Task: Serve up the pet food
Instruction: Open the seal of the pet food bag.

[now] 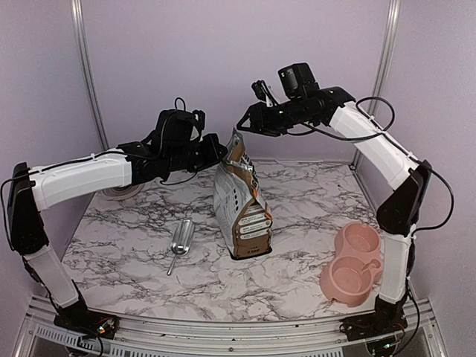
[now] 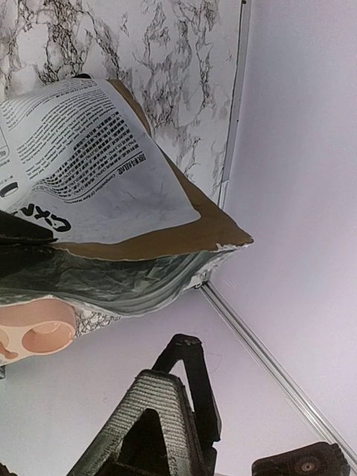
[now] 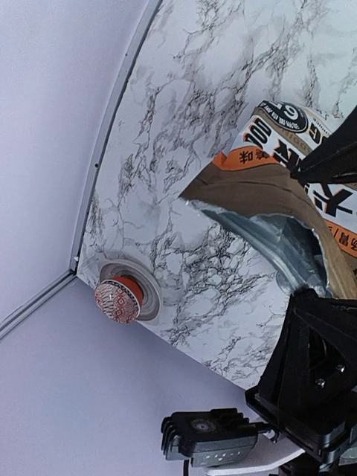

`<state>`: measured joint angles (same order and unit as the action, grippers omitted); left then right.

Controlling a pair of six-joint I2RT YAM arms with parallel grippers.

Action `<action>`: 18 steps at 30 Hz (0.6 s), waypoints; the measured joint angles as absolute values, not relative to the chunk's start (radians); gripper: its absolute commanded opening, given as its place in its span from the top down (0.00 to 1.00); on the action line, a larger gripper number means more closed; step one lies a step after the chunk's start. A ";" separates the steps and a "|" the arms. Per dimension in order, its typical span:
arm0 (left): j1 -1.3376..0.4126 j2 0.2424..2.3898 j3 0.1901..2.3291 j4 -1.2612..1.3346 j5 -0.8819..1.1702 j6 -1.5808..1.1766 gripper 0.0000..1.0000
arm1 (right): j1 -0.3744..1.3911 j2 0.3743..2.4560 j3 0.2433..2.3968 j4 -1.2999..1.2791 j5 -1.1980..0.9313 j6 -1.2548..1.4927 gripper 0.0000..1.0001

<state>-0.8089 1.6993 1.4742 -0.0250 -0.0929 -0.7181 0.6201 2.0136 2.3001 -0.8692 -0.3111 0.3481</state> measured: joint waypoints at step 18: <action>-0.809 1.700 1.476 -0.027 -0.094 -0.710 1.00 | 0.664 2.111 2.362 -0.937 -0.126 0.331 0.73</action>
<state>-0.8089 1.7004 1.4761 -0.0265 -0.0944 -0.7101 0.6643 2.1109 2.3615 -0.9375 -0.1261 0.3309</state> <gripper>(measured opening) 0.010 0.331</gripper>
